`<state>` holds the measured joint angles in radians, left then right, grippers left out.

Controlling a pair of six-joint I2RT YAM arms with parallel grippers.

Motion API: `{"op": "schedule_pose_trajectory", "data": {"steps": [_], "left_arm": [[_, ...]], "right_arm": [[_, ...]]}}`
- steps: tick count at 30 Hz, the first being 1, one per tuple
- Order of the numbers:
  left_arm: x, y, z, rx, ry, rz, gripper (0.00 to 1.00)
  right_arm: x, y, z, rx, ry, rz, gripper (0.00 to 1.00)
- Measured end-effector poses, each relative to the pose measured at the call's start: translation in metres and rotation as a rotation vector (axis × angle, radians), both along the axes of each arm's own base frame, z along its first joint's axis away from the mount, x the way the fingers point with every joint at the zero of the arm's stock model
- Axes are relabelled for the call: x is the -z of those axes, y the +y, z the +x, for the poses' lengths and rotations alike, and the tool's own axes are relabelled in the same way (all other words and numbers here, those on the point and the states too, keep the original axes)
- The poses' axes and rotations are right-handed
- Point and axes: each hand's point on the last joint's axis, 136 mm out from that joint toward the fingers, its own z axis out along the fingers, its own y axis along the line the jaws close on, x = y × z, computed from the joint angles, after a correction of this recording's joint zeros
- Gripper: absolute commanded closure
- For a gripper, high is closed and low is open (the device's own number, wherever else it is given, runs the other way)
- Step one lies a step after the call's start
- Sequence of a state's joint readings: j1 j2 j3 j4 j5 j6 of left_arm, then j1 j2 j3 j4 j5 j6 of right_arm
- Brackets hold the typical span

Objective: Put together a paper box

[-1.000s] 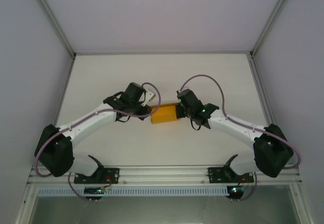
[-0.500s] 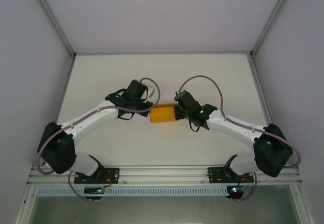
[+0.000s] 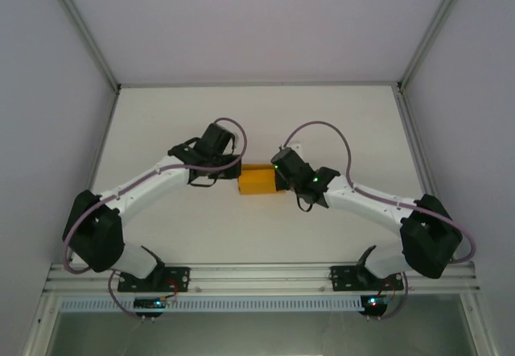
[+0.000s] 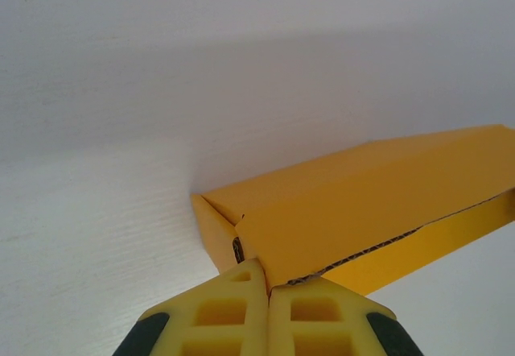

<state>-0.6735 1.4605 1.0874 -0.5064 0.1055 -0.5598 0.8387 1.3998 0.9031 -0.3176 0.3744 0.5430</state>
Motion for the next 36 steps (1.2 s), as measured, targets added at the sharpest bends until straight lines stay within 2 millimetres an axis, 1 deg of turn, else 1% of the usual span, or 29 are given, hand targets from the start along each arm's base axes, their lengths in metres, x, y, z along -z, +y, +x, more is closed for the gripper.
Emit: {"op": "schedule_pose_trajectory", "data": {"steps": [5,11,15,17,19,22,24,27,30,32,33,34,36], "left_arm": [[0.003,-0.001,0.002,-0.008,-0.036,-0.019,1.00],[0.008,-0.004,-0.015,0.036,-0.172,0.049,1.00],[0.014,-0.005,-0.014,0.037,-0.220,0.068,1.00],[0.016,-0.006,-0.014,0.037,-0.236,0.071,1.00],[0.018,-0.007,-0.014,0.037,-0.245,0.077,1.00],[0.019,-0.007,-0.013,0.034,-0.256,0.085,1.00],[0.019,-0.007,-0.012,0.030,-0.266,0.090,1.00],[0.020,-0.010,-0.010,0.029,-0.274,0.092,1.00],[0.020,-0.014,-0.010,0.039,-0.288,0.091,1.00],[0.020,-0.020,-0.012,0.055,-0.293,0.087,1.00],[0.020,-0.022,-0.013,0.064,-0.296,0.086,1.00],[0.020,-0.025,-0.014,0.071,-0.300,0.084,1.00],[0.020,-0.029,-0.015,0.082,-0.303,0.081,1.00]], "right_arm": [[0.001,-0.001,0.000,0.007,-0.016,-0.012,1.00],[0.004,-0.003,-0.002,0.008,-0.093,-0.037,1.00],[0.005,-0.005,-0.002,0.003,-0.137,-0.019,1.00],[0.005,-0.005,-0.002,-0.002,-0.152,-0.011,0.97],[0.004,-0.005,-0.002,-0.008,-0.159,-0.008,0.91],[0.004,-0.005,-0.004,-0.020,-0.156,-0.004,0.87],[0.003,-0.006,-0.007,-0.040,-0.140,0.009,0.78],[0.001,-0.003,-0.013,-0.104,-0.106,0.047,0.70],[0.000,-0.005,-0.019,-0.155,-0.073,0.104,0.52],[-0.005,-0.007,-0.021,-0.176,-0.057,0.148,0.33],[-0.008,-0.008,-0.021,-0.182,-0.054,0.165,0.26],[-0.013,-0.009,-0.020,-0.185,-0.056,0.189,0.20],[-0.022,-0.010,-0.020,-0.191,-0.065,0.224,0.13]]}}
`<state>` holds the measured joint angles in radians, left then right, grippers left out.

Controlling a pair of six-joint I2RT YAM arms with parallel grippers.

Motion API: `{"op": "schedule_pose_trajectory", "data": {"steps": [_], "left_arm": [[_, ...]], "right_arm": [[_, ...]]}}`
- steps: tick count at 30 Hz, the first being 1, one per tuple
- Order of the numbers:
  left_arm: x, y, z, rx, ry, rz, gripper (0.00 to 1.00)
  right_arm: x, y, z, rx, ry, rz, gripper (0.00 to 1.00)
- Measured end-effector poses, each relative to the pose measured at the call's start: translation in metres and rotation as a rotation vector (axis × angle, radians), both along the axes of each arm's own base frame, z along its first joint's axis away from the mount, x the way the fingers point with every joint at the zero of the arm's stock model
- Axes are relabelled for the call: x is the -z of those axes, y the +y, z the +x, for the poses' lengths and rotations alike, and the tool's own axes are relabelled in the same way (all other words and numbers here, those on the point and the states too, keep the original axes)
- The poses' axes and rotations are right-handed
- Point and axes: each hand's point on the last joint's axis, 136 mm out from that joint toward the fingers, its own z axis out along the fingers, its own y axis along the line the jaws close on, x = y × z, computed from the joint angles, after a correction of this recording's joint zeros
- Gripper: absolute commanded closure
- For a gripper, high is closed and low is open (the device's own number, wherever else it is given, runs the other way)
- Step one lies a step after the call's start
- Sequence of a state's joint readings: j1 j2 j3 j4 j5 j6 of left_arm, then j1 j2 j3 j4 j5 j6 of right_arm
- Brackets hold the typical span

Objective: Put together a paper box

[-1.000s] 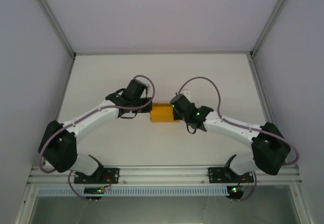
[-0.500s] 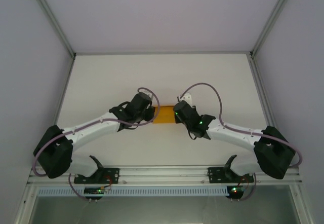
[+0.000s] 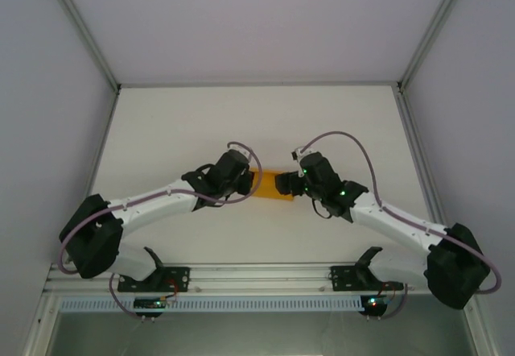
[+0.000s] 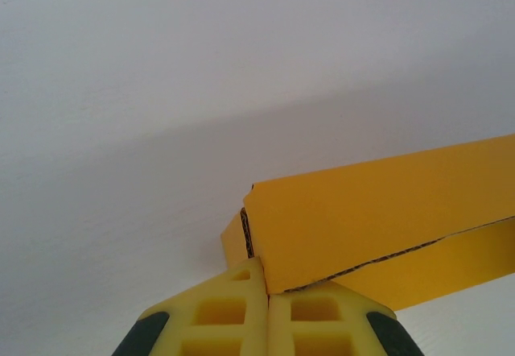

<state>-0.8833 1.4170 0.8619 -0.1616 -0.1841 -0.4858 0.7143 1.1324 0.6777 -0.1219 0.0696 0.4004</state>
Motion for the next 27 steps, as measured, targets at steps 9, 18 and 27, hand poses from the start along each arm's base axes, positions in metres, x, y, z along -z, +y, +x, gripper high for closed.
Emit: {"op": "schedule_pose_trajectory", "data": {"steps": [9,18,27], "left_arm": [[-0.001,-0.002,-0.002,0.018,-0.007,0.008,1.00],[-0.002,-0.005,-0.001,0.042,-0.009,0.030,0.92],[-0.004,0.001,-0.023,0.172,0.059,0.121,0.40]], "right_arm": [[-0.013,-0.026,0.010,0.107,0.010,0.063,0.14],[0.035,-0.058,0.014,0.259,0.127,0.114,0.29],[0.042,-0.056,0.017,0.313,0.123,0.229,0.34]]}}
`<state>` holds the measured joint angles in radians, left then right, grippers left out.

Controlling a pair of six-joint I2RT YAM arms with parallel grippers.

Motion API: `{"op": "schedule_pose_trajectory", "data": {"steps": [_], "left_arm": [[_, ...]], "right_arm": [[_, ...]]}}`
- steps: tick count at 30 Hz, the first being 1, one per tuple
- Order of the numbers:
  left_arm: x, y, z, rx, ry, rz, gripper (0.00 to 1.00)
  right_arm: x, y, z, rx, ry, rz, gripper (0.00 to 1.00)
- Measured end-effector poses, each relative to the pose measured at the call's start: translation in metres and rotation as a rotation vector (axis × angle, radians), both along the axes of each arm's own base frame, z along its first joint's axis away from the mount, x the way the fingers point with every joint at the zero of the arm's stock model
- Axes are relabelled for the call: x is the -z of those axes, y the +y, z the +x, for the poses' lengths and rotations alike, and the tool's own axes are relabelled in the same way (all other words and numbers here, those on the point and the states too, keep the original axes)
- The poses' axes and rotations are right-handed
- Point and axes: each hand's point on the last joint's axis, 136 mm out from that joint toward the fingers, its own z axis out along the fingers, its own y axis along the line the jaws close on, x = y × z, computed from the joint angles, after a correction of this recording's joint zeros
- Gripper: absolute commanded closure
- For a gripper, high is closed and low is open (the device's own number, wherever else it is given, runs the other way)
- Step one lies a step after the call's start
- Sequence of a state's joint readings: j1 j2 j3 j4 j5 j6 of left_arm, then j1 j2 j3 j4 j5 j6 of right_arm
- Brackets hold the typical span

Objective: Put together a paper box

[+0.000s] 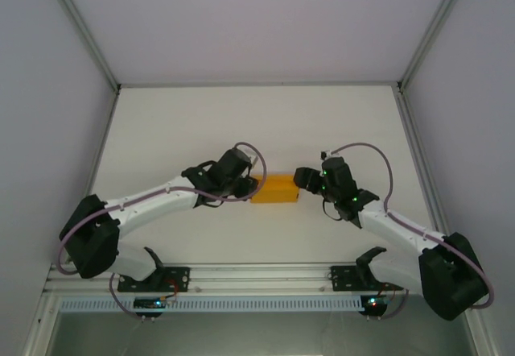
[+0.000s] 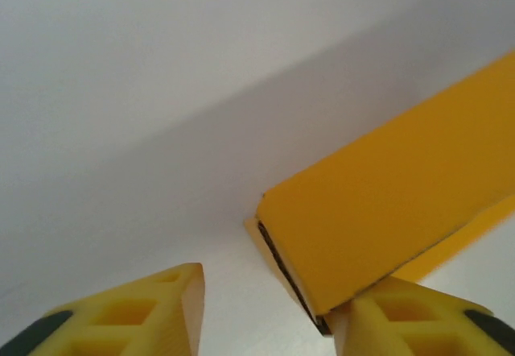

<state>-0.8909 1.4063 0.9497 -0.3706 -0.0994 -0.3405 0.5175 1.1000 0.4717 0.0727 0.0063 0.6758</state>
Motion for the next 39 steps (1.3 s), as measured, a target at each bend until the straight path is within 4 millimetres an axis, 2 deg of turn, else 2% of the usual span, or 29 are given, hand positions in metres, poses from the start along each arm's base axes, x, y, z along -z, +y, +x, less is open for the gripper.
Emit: {"op": "schedule_pose_trajectory", "data": {"steps": [1,2,7,10,14,17,19,22,24,28,30,32,35,39], "left_arm": [[-0.002,-0.001,-0.005,0.024,0.013,0.005,0.29],[-0.004,-0.003,-0.009,0.051,0.023,0.009,0.01],[-0.024,-0.008,-0.020,0.125,0.042,-0.022,0.00],[-0.037,-0.008,-0.018,0.122,0.045,-0.064,0.00],[-0.044,0.002,0.001,0.042,0.089,-0.135,0.00],[-0.039,0.012,0.020,-0.037,0.132,-0.184,0.00],[-0.033,0.014,0.030,-0.067,0.168,-0.216,0.05],[-0.020,0.012,0.036,-0.086,0.228,-0.282,0.13],[-0.008,0.010,0.035,-0.090,0.280,-0.315,0.21],[0.013,0.003,0.027,-0.084,0.365,-0.371,0.36],[0.013,0.000,0.025,-0.079,0.379,-0.409,0.43],[0.013,-0.003,0.025,-0.076,0.381,-0.444,0.48],[0.017,-0.004,0.023,-0.075,0.385,-0.496,0.60],[0.016,-0.004,0.023,-0.081,0.372,-0.569,0.82]], "right_arm": [[0.000,0.001,0.000,0.001,0.000,0.005,0.35],[0.000,0.002,-0.001,0.002,-0.001,0.007,0.35],[0.000,0.004,-0.003,0.004,-0.006,0.000,0.38],[0.000,0.004,-0.004,0.006,-0.015,-0.013,0.39],[-0.002,0.004,-0.005,-0.004,-0.047,-0.076,0.39],[-0.005,0.005,-0.005,-0.021,-0.083,-0.144,0.40],[-0.004,0.005,-0.005,-0.036,-0.105,-0.191,0.42],[-0.005,0.008,-0.004,-0.068,-0.138,-0.248,0.54],[-0.006,0.013,-0.003,-0.093,-0.158,-0.275,0.58],[-0.006,0.018,0.000,-0.111,-0.181,-0.298,0.60],[-0.005,0.019,0.000,-0.111,-0.193,-0.298,0.66],[-0.004,0.021,0.001,-0.110,-0.203,-0.295,0.67],[-0.004,0.024,0.002,-0.106,-0.214,-0.287,0.67],[-0.003,0.026,0.003,-0.086,-0.211,-0.259,0.67]]}}
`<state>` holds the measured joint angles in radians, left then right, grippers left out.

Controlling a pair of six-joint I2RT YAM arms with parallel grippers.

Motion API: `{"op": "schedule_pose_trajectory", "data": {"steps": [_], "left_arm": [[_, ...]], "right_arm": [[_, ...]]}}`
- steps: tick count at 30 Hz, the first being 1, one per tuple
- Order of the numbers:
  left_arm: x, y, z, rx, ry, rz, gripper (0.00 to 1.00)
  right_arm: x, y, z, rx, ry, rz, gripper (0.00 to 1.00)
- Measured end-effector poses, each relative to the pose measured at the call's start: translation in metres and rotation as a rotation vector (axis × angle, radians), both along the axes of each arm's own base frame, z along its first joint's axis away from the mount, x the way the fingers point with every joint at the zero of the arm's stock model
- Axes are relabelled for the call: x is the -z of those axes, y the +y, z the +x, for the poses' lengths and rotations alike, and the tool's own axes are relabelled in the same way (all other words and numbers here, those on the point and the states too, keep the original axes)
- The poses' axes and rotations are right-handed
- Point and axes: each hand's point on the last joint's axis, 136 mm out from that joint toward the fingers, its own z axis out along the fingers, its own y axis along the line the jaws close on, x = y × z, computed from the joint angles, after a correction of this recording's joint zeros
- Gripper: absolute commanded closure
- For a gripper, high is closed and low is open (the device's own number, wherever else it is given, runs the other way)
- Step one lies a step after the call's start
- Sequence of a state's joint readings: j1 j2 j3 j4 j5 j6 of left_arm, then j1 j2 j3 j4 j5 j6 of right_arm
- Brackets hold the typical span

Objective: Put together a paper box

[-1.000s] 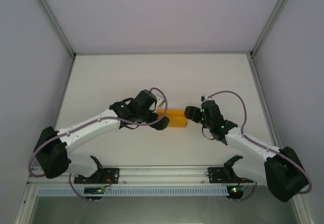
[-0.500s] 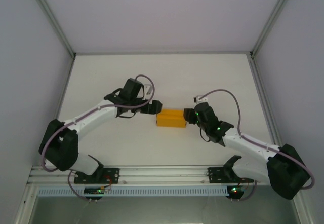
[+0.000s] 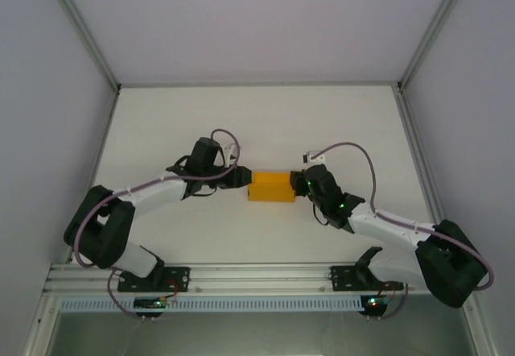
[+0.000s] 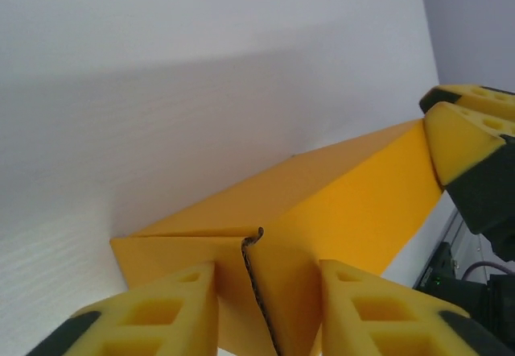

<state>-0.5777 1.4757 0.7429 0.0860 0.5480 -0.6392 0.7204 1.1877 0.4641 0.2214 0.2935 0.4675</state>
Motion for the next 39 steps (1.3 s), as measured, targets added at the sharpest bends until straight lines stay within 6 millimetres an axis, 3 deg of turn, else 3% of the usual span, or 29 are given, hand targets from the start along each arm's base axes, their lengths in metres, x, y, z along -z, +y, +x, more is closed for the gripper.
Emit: {"op": "schedule_pose_trajectory", "data": {"steps": [4,7,14,17,24,27,31,34,35,36,39], "left_arm": [[-0.001,0.001,0.001,-0.038,-0.007,-0.061,1.00],[-0.001,0.003,0.004,-0.068,-0.014,-0.086,1.00],[-0.002,0.006,0.009,-0.105,-0.043,-0.086,1.00],[-0.002,0.006,0.008,-0.107,-0.056,-0.071,1.00],[-0.002,0.006,0.004,-0.085,-0.098,-0.007,0.80],[-0.003,0.005,0.005,-0.073,-0.115,0.027,0.74],[-0.006,0.003,0.005,-0.050,-0.138,0.084,0.58],[-0.006,0.004,0.004,-0.032,-0.146,0.138,0.35],[-0.007,0.004,0.003,-0.026,-0.147,0.156,0.11],[-0.008,0.004,0.003,-0.020,-0.151,0.173,0.00],[-0.018,0.004,0.008,-0.023,-0.169,0.207,0.00]], "right_arm": [[0.003,0.003,0.000,0.033,-0.004,0.055,0.73],[0.005,0.007,0.003,0.059,-0.012,0.084,0.77],[0.003,0.015,0.007,0.114,-0.071,0.122,0.99],[0.002,0.015,0.005,0.139,-0.105,0.120,1.00],[0.000,0.014,-0.002,0.132,-0.149,0.141,1.00],[-0.004,0.014,-0.005,0.113,-0.137,0.118,0.92],[-0.009,0.013,-0.009,0.087,-0.085,0.065,0.70],[-0.011,0.007,-0.009,0.069,-0.022,0.034,0.51],[-0.011,0.005,-0.009,0.057,0.007,0.027,0.47],[-0.011,0.002,-0.009,0.050,0.037,0.020,0.44],[-0.012,-0.011,-0.006,0.054,0.115,0.025,0.32]]}}
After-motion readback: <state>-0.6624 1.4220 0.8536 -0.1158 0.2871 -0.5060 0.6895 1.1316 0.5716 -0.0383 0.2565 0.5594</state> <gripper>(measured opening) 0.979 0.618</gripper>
